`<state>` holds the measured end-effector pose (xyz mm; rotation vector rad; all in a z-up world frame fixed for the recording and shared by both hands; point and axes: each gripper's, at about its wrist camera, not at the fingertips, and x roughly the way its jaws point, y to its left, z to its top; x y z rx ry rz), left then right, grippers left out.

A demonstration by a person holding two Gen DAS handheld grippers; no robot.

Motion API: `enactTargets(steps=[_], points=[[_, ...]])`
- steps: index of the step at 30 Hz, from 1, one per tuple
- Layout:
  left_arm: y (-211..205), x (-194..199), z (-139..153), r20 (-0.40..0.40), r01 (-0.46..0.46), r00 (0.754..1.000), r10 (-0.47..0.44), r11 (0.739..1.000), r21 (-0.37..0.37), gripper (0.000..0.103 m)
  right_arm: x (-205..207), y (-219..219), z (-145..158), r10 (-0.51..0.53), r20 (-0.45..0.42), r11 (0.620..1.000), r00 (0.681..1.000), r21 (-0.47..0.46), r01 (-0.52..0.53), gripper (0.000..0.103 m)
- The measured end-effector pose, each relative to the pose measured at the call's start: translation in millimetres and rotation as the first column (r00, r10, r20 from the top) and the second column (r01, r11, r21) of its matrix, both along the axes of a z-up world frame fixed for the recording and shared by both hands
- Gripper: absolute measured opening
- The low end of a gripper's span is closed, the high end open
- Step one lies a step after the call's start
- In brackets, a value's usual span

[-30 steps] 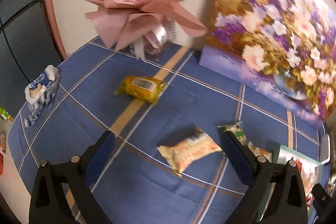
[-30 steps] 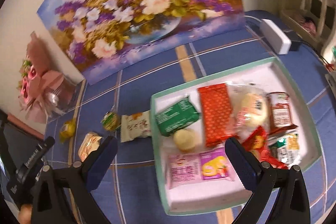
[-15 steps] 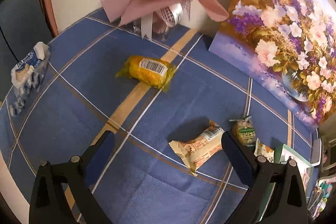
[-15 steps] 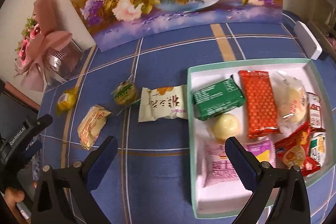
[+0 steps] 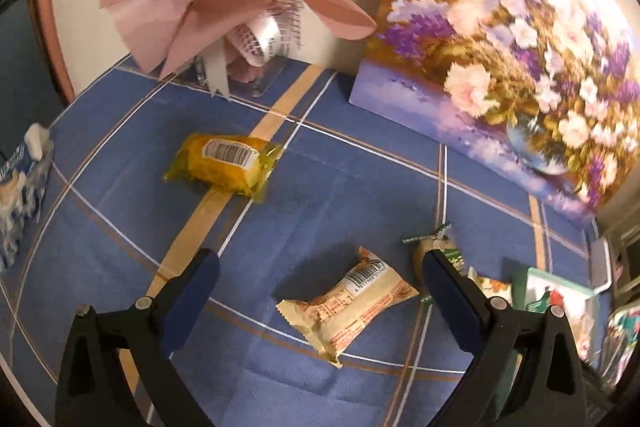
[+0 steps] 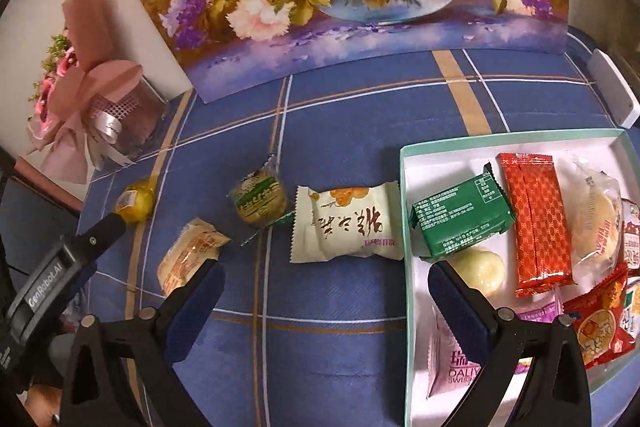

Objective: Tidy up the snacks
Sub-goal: 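Move both tools back toward the remaining snacks on the tablecloth, then grasp the barcode bread pack with the left tool while the right tool grasps the white pastry pack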

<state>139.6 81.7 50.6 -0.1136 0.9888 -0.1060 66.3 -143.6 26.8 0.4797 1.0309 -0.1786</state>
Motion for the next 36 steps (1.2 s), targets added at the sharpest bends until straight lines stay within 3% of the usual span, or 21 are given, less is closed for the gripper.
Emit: enactTargets(steps=[13,21,23,25,36], points=[[-22,14,-39,-0.095,0.095,0.991,-0.09,0.994,0.047,0.1,29,-8,-16,-0.001,-0.033,1.0,0.999,0.019,0.001,0.1],[-44,12,-57,-0.144,0.196,0.973,-0.181,0.976,0.091,0.1,38,-13,-23,0.002,-0.054,1.0,0.999,0.002,-0.002,0.098],[-48,12,-60,-0.156,0.212,0.968,-0.196,0.973,0.093,0.096,39,-12,-26,0.008,-0.066,1.0,0.998,0.006,-0.008,0.095],[-50,12,-65,-0.177,0.223,0.963,-0.204,0.97,0.094,0.08,40,-11,-27,0.009,-0.072,1.0,0.997,-0.004,-0.009,0.094],[-32,19,-79,-0.263,0.143,0.955,-0.137,0.99,0.004,0.05,42,-13,-22,0.023,-0.078,0.999,0.997,-0.034,-0.026,0.083]])
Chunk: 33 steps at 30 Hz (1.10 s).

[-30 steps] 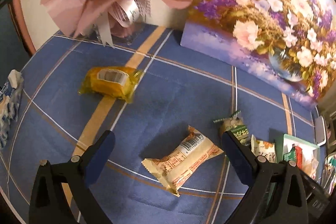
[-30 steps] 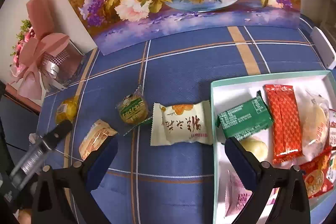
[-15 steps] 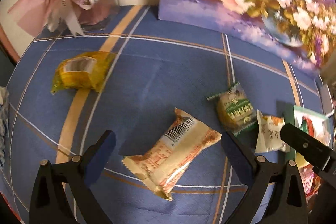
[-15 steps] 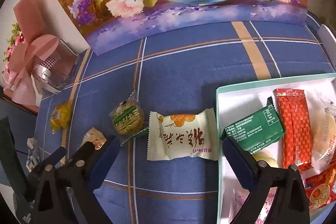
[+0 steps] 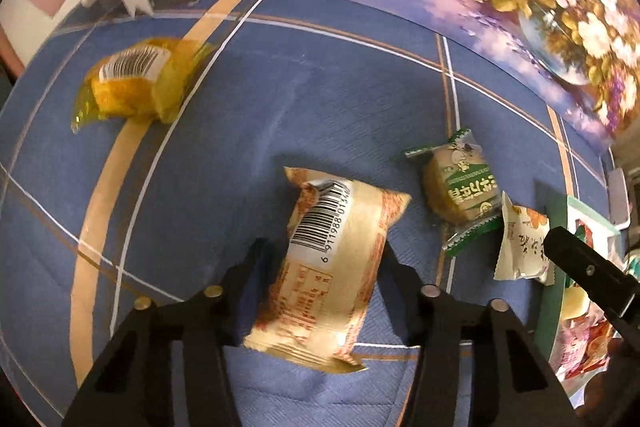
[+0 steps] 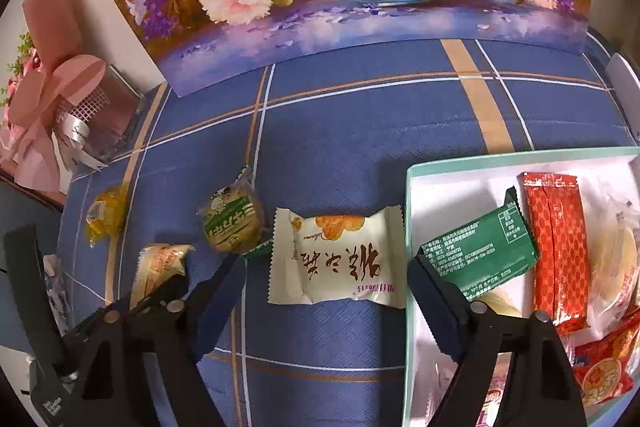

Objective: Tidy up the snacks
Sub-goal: 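Grasp the barcode bread pack with the left tool while the right tool grasps the white pastry pack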

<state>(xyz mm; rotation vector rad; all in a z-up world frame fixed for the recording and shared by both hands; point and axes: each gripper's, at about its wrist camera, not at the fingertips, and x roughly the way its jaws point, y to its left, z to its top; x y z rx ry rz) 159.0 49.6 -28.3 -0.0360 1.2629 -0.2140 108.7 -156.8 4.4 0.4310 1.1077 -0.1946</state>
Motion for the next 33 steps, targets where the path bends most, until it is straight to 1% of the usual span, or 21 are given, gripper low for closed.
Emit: enactTargets(steps=[1,3,5,7,9,15,19,24,27,28,31,33], points=[[1,0,0,0.0,-0.004,1.0,0.004,1.0,-0.003,0.048,1,0,0,0.005,-0.001,1.0,1.0,-0.007,-0.005,0.081],[3,0,1,-0.006,-0.01,1.0,0.01,1.0,-0.007,0.045,3,0,2,0.016,-0.006,0.999,1.0,-0.031,-0.016,0.073],[6,-1,1,-0.014,-0.019,1.0,0.019,1.0,-0.016,0.044,5,-1,5,0.028,-0.004,0.999,1.0,-0.027,-0.028,0.068],[7,-2,2,-0.02,-0.021,1.0,0.021,1.0,-0.016,0.044,7,-1,7,0.045,0.002,0.999,0.999,-0.028,-0.045,0.068],[7,-3,2,-0.025,-0.018,1.0,0.017,1.0,-0.012,0.044,13,4,7,0.078,-0.008,0.996,0.997,-0.052,-0.078,0.068],[10,-3,3,-0.036,-0.012,0.999,0.011,1.0,-0.018,0.044,36,13,-11,0.144,-0.065,0.987,0.987,-0.06,-0.148,0.068],[11,-5,4,-0.039,-0.005,0.999,0.005,1.0,-0.011,0.044,51,16,-11,0.181,-0.067,0.976,0.981,-0.109,-0.188,0.068],[5,-1,1,-0.042,0.002,0.999,-0.003,1.0,-0.015,0.044,68,13,-21,0.209,-0.087,0.969,0.974,-0.113,-0.218,0.068],[5,2,0,-0.044,-0.002,0.999,0.001,1.0,-0.023,0.044,71,9,-32,0.211,-0.128,0.971,0.969,-0.084,-0.222,0.067],[5,2,0,-0.044,-0.002,0.999,0.001,1.0,-0.023,0.044,69,8,-31,0.211,-0.117,0.972,0.97,-0.076,-0.221,0.067],[7,1,1,-0.042,0.003,0.999,-0.003,1.0,-0.018,0.044,60,2,-30,0.191,-0.101,0.981,0.976,-0.001,-0.192,0.067],[6,1,1,-0.043,0.007,0.999,-0.007,1.0,-0.016,0.044,56,-1,-29,0.181,-0.099,0.983,0.979,0.028,-0.179,0.067]])
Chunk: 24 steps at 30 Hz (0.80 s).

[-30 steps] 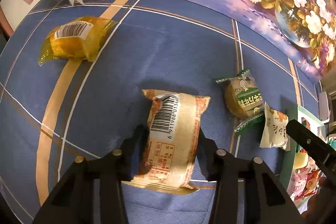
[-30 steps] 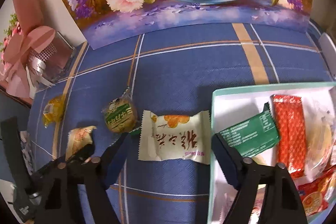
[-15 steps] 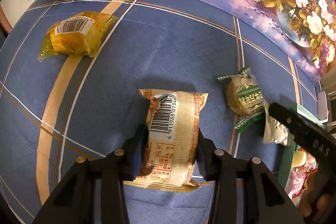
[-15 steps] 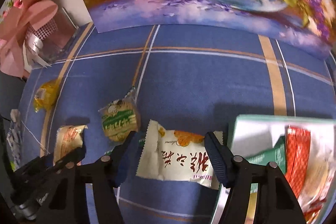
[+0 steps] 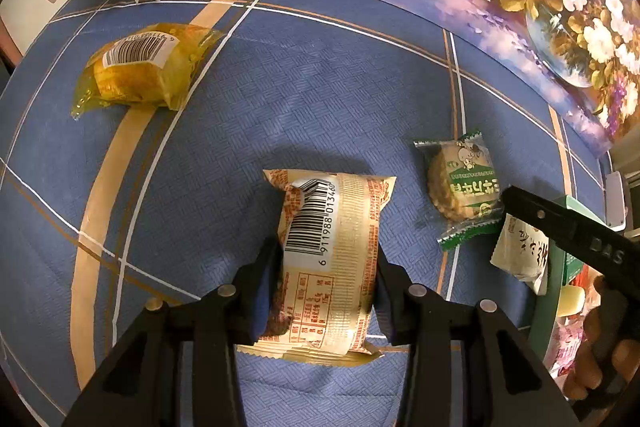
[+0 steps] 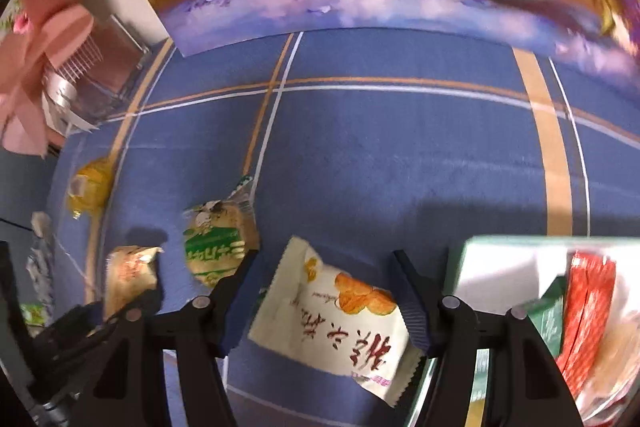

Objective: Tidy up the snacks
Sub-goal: 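Grasp the barcode bread pack with the left tool while the right tool grasps the white pastry pack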

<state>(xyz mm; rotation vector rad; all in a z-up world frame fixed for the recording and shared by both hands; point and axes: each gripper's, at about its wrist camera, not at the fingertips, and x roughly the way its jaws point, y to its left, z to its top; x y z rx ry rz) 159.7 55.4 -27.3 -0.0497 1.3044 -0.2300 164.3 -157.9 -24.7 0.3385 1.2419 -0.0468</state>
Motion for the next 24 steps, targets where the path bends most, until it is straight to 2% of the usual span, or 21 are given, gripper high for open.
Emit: enactTargets(steps=[7,14,18,21,24], points=[[-1,-3,0,-0.012,0.0,1.0,0.0,1.0,0.004,0.044,-28,7,1,0.013,-0.014,0.999,1.0,0.047,-0.012,0.069],[-8,-9,-1,-0.019,0.022,1.0,-0.022,0.999,0.028,0.044,-51,26,-6,0.057,-0.04,0.998,0.998,0.009,-0.057,0.069],[-10,-12,-2,-0.022,0.029,0.999,-0.029,0.999,0.034,0.044,-59,44,-7,0.084,-0.054,0.992,0.995,-0.088,-0.088,0.069],[-11,-13,-2,-0.022,0.034,0.999,-0.033,0.999,0.04,0.044,-62,67,-9,0.114,-0.075,0.971,0.991,-0.202,-0.127,0.069],[-11,-16,-3,-0.02,0.038,0.999,-0.037,0.998,0.044,0.044,-65,77,-10,0.116,-0.074,0.955,0.99,-0.266,-0.132,0.069]])
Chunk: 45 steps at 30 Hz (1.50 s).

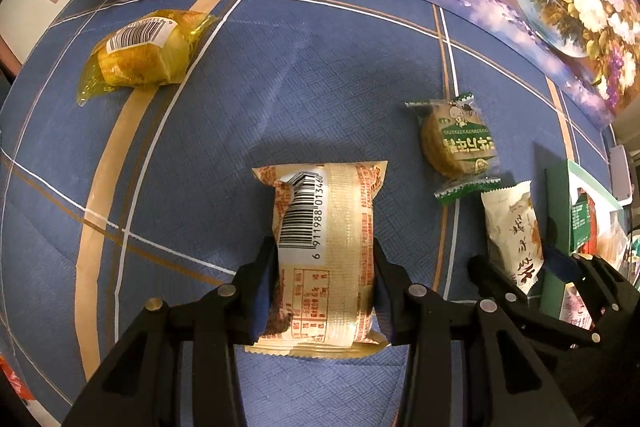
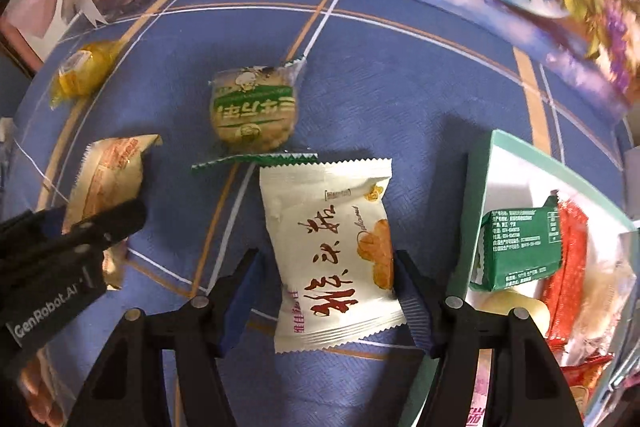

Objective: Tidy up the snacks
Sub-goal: 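Grasp the barcode bread pack with the left tool while the right tool grasps the white pastry pack, then carry the bread pack with the left tool while the right tool carries the pastry pack to the tray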

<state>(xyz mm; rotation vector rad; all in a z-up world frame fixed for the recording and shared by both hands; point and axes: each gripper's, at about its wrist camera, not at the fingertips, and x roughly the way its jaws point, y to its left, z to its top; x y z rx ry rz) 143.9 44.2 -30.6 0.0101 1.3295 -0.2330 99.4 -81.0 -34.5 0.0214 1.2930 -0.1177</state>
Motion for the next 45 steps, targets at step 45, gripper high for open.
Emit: enactTargets(steps=[45], points=[[-40,-23,108,0.248,0.076,0.967,-0.053,0.994,-0.085,0.036,-41,-71,81,-0.319,0.176,0.94,0.931,0.184,0.287,0.055]])
